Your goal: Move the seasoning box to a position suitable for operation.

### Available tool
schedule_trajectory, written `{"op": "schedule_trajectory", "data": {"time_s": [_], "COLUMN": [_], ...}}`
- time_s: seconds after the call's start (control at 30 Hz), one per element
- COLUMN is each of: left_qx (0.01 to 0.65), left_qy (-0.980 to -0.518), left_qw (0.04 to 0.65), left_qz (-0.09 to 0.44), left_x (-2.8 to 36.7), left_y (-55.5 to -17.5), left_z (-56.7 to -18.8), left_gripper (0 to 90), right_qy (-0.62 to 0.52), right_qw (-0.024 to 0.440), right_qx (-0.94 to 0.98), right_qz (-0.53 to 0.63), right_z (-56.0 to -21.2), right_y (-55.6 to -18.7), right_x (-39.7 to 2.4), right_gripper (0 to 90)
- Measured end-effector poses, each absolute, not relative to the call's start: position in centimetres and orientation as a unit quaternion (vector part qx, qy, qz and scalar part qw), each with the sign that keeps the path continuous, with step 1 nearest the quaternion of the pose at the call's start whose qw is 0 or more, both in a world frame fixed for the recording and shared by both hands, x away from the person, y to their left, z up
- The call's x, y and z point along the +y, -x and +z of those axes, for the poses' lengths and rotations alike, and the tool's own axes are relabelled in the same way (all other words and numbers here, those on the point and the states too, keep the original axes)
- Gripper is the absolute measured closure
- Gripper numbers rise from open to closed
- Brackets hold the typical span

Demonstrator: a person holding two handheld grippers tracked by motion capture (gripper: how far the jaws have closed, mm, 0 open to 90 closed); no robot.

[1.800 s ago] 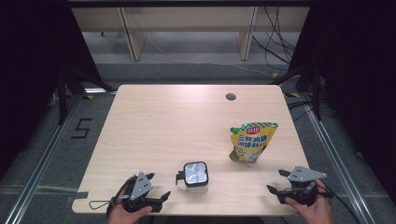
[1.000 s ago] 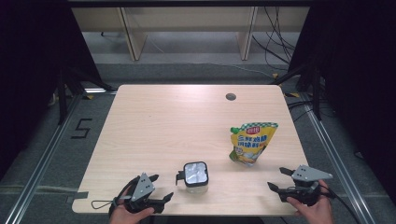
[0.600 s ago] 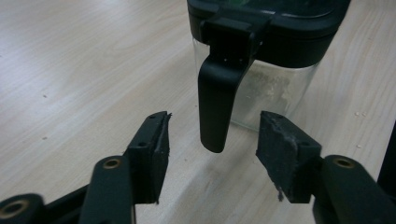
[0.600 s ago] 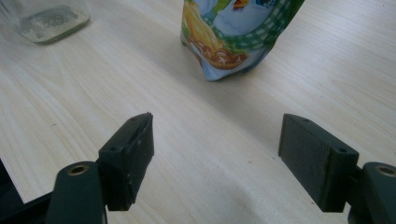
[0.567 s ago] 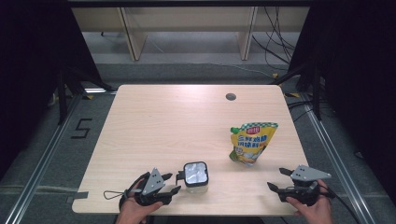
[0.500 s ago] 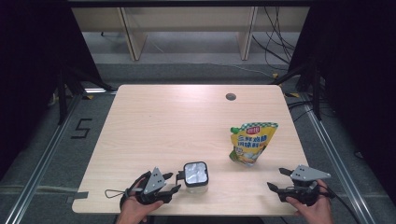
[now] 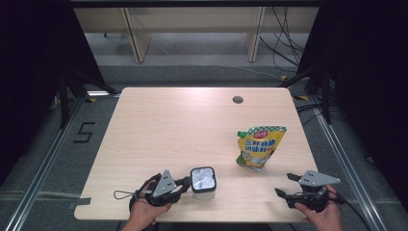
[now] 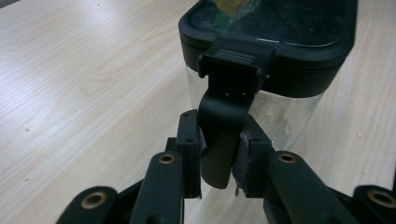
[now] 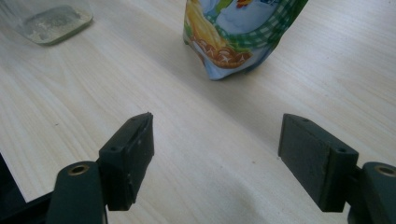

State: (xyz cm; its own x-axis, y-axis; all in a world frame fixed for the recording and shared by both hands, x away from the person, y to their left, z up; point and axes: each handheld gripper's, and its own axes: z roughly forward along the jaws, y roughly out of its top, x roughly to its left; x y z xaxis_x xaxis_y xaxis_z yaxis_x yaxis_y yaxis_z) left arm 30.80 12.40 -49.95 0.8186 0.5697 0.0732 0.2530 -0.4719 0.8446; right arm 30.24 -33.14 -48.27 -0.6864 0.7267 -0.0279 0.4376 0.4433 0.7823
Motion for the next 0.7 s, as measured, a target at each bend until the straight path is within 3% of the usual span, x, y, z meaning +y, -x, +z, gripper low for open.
{"op": "schedule_trajectory", "data": {"time_s": [0.4,0.7], "left_qx": [0.228,0.225], "left_qy": [-0.849,-0.848], "left_qw": [0.45,0.454], "left_qz": [0.159,0.157], "left_x": [8.0,8.0], "left_y": [-31.1,-31.1], "left_z": [-50.0,-50.0], "left_gripper": [73.5,73.4], "right_qy": [-0.351,-0.348], "right_qw": [0.183,0.185], "right_qx": [0.825,0.825], "right_qz": [0.402,0.404], "right_z": [-48.2,-48.2], "right_y": [-30.2,-30.2], "right_x": [-33.2,-33.2], "right_gripper": [27.7,28.7]}}
